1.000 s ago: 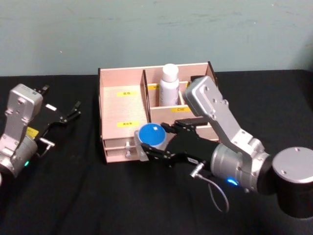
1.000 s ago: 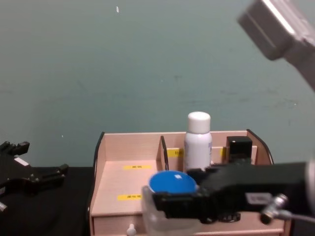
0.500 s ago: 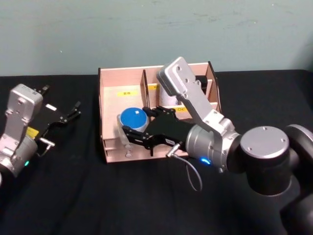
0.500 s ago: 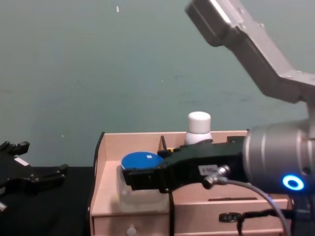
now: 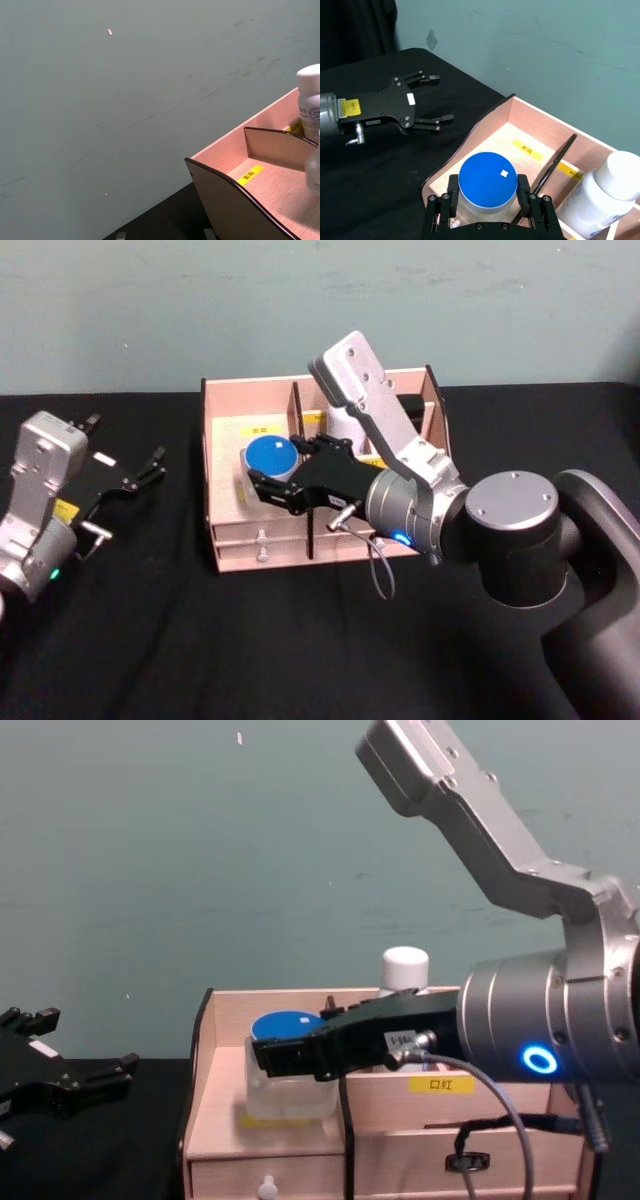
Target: Pick up the facial cleanser and watermelon frost from the table and place them into the tiered storage box.
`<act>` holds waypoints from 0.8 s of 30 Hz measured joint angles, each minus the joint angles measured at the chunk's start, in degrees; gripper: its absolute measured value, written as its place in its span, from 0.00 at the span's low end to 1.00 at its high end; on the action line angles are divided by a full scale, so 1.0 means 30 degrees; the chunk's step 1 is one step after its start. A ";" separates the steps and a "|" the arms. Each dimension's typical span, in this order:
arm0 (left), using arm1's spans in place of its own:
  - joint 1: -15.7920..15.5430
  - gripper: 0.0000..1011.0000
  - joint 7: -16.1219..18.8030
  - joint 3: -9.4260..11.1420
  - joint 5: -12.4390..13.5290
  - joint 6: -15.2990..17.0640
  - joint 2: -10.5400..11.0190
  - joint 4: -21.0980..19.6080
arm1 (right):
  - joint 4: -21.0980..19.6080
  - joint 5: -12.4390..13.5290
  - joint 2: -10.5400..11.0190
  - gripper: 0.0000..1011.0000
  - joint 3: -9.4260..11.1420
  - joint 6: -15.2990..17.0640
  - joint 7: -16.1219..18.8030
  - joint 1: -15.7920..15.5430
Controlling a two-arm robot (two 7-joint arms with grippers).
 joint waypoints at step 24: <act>0.0000 0.99 0.0001 0.0000 0.0001 0.0000 0.0001 0.0001 | 0.2009 -0.0068 -0.0699 0.70 -0.0006 -0.0778 -0.0058 0.0940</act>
